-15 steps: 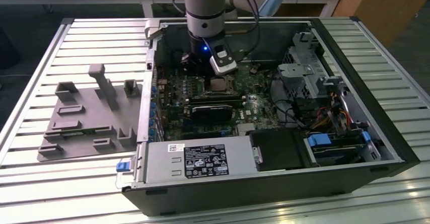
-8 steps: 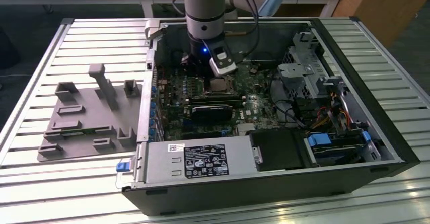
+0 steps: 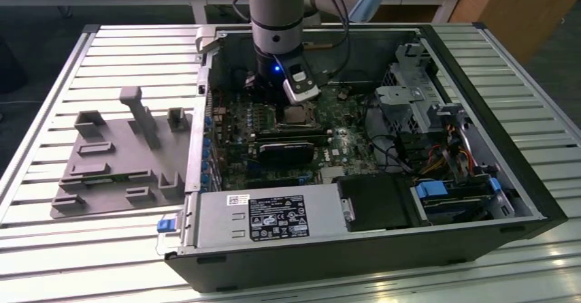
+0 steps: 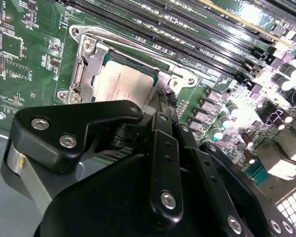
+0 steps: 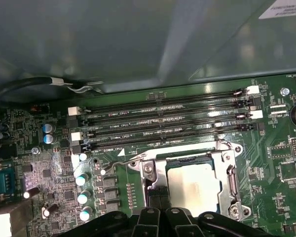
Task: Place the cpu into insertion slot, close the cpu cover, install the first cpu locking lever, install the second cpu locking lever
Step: 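Close the cpu cover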
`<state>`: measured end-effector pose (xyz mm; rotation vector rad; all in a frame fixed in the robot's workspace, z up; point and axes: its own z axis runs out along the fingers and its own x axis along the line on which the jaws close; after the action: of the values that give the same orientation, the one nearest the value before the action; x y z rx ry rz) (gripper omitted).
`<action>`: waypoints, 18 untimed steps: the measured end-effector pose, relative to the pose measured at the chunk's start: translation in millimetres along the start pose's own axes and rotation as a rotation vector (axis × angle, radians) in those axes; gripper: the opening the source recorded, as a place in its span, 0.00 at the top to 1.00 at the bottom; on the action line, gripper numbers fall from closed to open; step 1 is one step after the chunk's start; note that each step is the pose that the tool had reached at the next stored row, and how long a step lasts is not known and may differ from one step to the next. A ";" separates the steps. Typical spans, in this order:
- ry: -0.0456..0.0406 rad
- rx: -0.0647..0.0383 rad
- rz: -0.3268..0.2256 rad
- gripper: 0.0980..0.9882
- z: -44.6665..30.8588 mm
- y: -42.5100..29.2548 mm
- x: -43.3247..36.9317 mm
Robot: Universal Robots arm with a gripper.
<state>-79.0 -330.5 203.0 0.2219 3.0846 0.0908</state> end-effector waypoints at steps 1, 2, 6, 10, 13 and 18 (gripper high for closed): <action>0.0000 0.000 0.000 1.00 0.5 0.0 0.0; 0.0001 0.000 0.000 1.00 0.9 -0.1 0.0; 0.0002 0.000 0.000 1.00 2.3 -0.2 0.1; 0.0002 0.001 0.000 1.00 3.4 -0.3 0.2; 0.0002 0.001 0.000 1.00 3.4 -0.3 0.2; 0.0002 0.000 0.000 1.00 4.4 -0.3 0.2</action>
<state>-79.0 -330.6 198.6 0.2218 3.0848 0.0902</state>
